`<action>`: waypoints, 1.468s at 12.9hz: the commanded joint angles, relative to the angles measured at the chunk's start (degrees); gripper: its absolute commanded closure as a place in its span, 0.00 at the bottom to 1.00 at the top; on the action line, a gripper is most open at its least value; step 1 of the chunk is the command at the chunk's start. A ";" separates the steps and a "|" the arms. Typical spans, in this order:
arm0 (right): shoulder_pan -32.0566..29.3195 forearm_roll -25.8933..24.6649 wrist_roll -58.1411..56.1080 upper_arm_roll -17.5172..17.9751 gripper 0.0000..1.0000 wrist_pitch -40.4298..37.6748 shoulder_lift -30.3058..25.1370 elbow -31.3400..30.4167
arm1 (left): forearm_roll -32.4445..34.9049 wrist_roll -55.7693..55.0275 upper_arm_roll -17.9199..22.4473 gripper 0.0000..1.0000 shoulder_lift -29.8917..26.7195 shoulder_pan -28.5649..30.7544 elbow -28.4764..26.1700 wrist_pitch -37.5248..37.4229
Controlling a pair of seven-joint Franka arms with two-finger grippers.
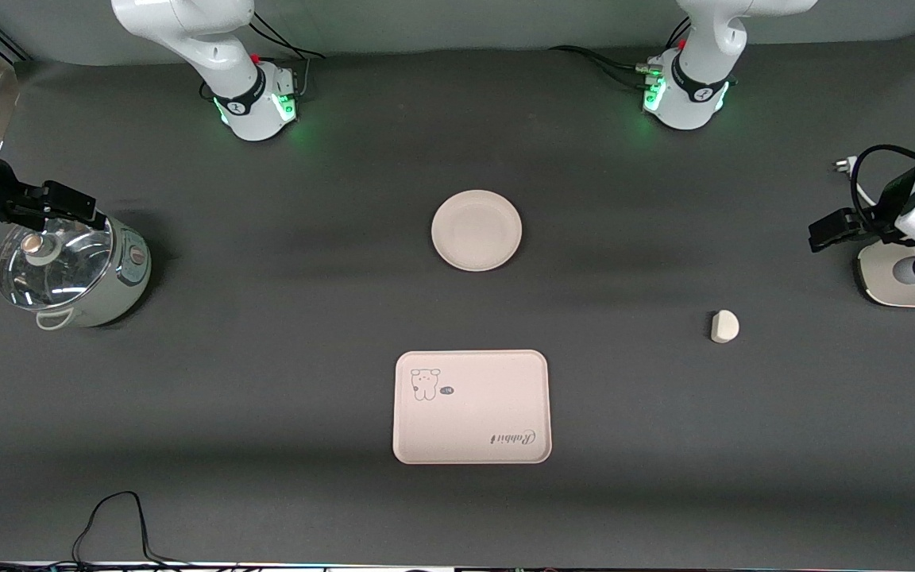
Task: Place bun in plate and plate on tray
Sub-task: 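Move the left gripper down over the white bun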
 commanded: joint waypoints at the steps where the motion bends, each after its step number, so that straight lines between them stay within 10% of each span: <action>1: 0.33 -0.63 -0.70 -0.13 0.00 0.63 -0.42 -0.72 | -0.91 3.28 0.20 0.00 4.76 0.71 -1.62 2.50; 4: 0.42 -0.63 -0.70 -0.13 0.00 0.89 -0.16 -0.72 | -1.08 3.38 0.20 0.00 6.00 1.49 -11.71 18.39; 19: 0.42 -0.63 -0.70 -0.13 0.00 2.04 -0.07 -2.12 | -1.00 5.93 -0.24 0.00 24.28 1.06 -19.91 47.16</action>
